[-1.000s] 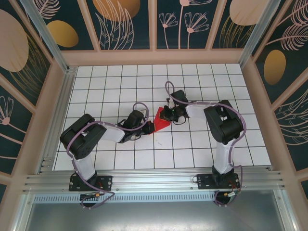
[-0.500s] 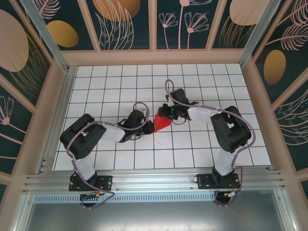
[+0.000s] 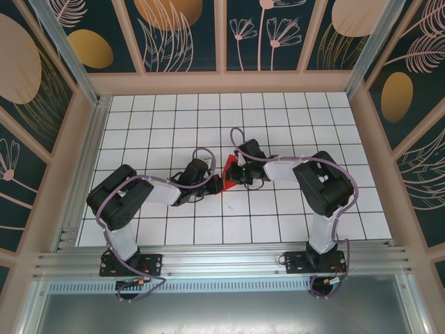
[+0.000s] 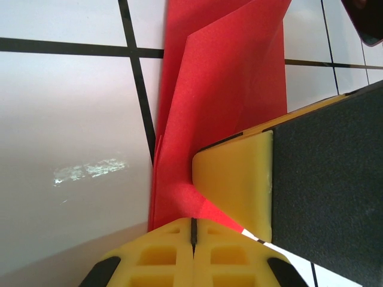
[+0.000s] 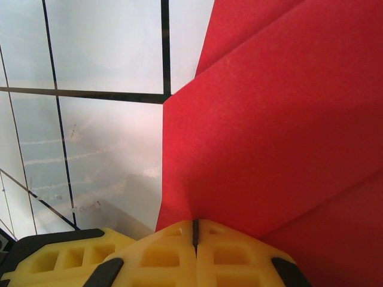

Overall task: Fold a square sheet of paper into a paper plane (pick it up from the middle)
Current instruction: Fourth fold the wing at the center of the table.

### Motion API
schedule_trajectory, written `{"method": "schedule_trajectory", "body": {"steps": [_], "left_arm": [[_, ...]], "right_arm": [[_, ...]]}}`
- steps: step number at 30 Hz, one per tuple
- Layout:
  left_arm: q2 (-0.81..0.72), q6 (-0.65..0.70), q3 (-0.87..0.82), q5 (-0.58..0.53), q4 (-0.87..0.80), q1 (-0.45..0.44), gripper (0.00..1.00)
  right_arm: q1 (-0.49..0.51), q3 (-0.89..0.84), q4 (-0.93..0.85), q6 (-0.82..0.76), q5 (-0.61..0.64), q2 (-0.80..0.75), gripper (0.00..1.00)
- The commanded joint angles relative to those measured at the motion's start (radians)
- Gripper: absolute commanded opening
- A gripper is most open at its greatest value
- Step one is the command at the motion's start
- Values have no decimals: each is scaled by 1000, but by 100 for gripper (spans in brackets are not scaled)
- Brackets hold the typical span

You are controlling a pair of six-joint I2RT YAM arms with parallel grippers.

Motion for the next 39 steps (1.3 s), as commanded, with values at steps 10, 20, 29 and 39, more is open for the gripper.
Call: {"method": "schedule_trajectory", "body": {"steps": [10,20,29,39], "left_arm": [[-89,-20,-7,130,-108,2,2],[-19,-11,52,67,-165,1,0],[-26,-16,-9,29,-217,3,0],[-88,-90,-149,84,-105,2,0]], "right_arm": [[-11,-4,-26,-2,37,54,1],[-5,-9,-23,2,31,61,1],[-7,-7,-40,-2,61,54,1],[-12,9,-49,-8,71,49,1]]}}
